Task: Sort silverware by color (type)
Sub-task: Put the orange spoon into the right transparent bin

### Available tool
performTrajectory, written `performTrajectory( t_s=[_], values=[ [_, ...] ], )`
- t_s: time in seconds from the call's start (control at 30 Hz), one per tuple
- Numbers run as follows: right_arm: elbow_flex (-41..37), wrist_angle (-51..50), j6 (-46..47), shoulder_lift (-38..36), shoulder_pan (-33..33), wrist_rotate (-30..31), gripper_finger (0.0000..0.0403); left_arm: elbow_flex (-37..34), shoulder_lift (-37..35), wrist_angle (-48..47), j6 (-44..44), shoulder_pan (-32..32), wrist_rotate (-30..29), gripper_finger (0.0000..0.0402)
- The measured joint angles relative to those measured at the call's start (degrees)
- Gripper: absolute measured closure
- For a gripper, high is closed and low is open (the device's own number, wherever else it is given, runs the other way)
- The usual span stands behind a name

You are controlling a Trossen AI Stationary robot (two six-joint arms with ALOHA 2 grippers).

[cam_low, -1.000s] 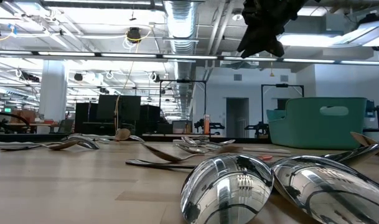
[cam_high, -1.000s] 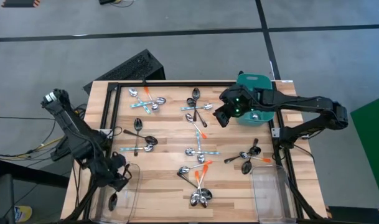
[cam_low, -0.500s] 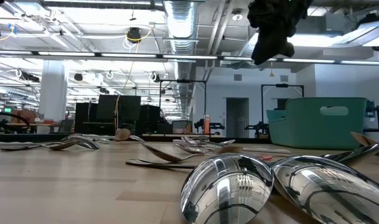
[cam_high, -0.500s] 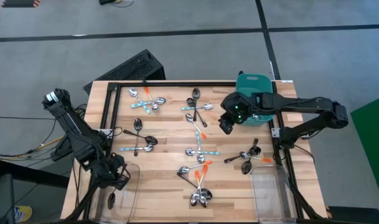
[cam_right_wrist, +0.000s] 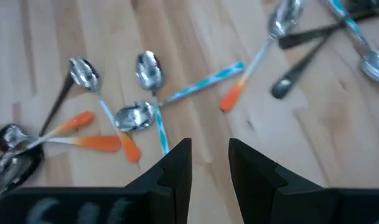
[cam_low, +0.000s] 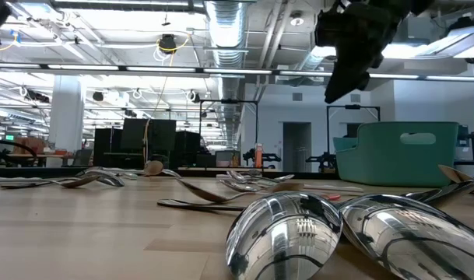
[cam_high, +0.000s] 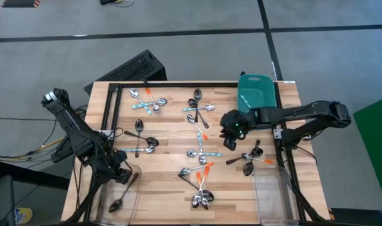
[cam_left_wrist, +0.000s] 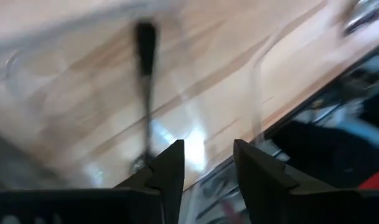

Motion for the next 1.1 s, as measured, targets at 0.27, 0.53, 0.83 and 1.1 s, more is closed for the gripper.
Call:
performTrajectory(
  t_s=[0.27, 0.53, 0.83, 1.1],
  values=[
    [-2.1, 6.8, -25.4, 6.0, 9.9, -2.6, 0.0274, 0.0, -8.3, 2.8, 12.1, 4.7, -16.6, 0.0273],
    [3.7, 8.5, -35.7, 18.5, 13.8, -7.5, 0.0274, 0.1, -10.8, 8.4, 18.1, 12.8, -24.5, 0.0274],
    [11.8, 7.9, -44.4, 29.2, 17.0, -11.7, 0.0274, 0.1, 1.5, 22.7, 24.4, 21.1, -18.1, 0.0287],
    [19.7, 5.5, -40.5, 38.3, 18.7, -11.1, 0.0274, 0.1, 5.5, 26.9, 31.1, 21.2, -11.4, 0.0287]
  ],
)
